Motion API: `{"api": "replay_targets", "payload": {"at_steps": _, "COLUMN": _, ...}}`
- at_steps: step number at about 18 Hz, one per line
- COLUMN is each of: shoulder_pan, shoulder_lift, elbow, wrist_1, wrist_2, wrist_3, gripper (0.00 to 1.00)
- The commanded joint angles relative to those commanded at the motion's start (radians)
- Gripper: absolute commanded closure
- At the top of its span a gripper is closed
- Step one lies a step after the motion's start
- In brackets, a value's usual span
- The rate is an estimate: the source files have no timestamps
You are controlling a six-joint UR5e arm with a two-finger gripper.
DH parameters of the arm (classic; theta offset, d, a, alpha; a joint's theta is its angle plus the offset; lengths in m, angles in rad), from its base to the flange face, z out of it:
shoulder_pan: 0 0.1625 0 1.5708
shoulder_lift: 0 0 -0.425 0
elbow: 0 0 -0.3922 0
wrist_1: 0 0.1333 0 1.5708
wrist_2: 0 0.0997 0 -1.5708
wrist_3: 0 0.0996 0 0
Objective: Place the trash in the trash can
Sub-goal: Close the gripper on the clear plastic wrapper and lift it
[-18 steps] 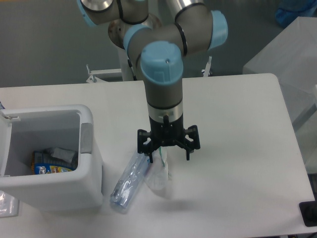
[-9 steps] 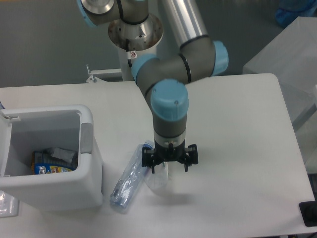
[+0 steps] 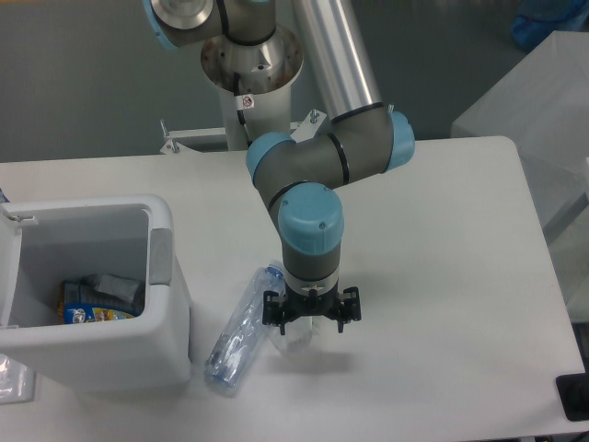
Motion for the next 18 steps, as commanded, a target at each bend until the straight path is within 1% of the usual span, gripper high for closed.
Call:
{"api": "replay_targets", "payload": {"at_steps": 4, "shoulder_pan": -0.002, "shoulder_lift": -0.015, "elbow": 0.0, "wrist_1": 0.005, "wrist_2": 0.006, "wrist_3": -0.002, "gripper": 0.0}}
{"api": "replay_targets", "payload": {"at_steps": 5, "shoulder_pan": -0.002, "shoulder_lift": -0.015, "elbow": 0.0, "wrist_1": 0.005, "wrist_2": 0.006, "wrist_3": -0.002, "gripper": 0.04}}
{"api": "replay_targets", "payload": {"at_steps": 9, "shoulder_pan": -0.002, "shoulder_lift": -0.014, "elbow": -0.012, "wrist_1": 0.005, "wrist_2": 0.008, "wrist_3": -0.003, "gripper": 0.38}}
{"api": "replay_targets", "payload": {"at_steps": 13, "shoulder_pan": -0.002, "shoulder_lift": -0.014, "elbow": -0.012, "wrist_1": 0.005, "wrist_2": 0.006, "wrist_3": -0.003, "gripper": 0.58}}
{"api": "replay_targets", "payload": {"at_steps": 14, "shoulder_pan": -0.002, "shoulder_lift": -0.015, "elbow": -0.014, "wrist_1": 0.005, "wrist_2": 0.006, "wrist_3": -0.003, "gripper": 0.65}}
{"api": "replay_targets", "payload": {"at_steps": 16, "shoulder_pan": -0.005, "shoulder_lift": -0.012, "elbow": -0.012, "wrist_1": 0.005, "wrist_2": 0.005, "wrist_3": -0.003, "gripper": 0.75}}
{"api": "replay_targets", "payload": {"at_steps": 17, "shoulder_pan": -0.009, "shoulder_lift": -0.012, "elbow": -0.011, "wrist_1": 0.003, "wrist_2": 0.003, "wrist_3": 0.001, "gripper": 0.82}}
{"api": "replay_targets", "payload": {"at_steps": 18, "shoulder_pan": -0.009, "shoulder_lift": -0.009, "elbow": -0.008, "wrist_1": 0.003, "wrist_2": 0.002, "wrist_3": 0.003, "gripper": 0.84}}
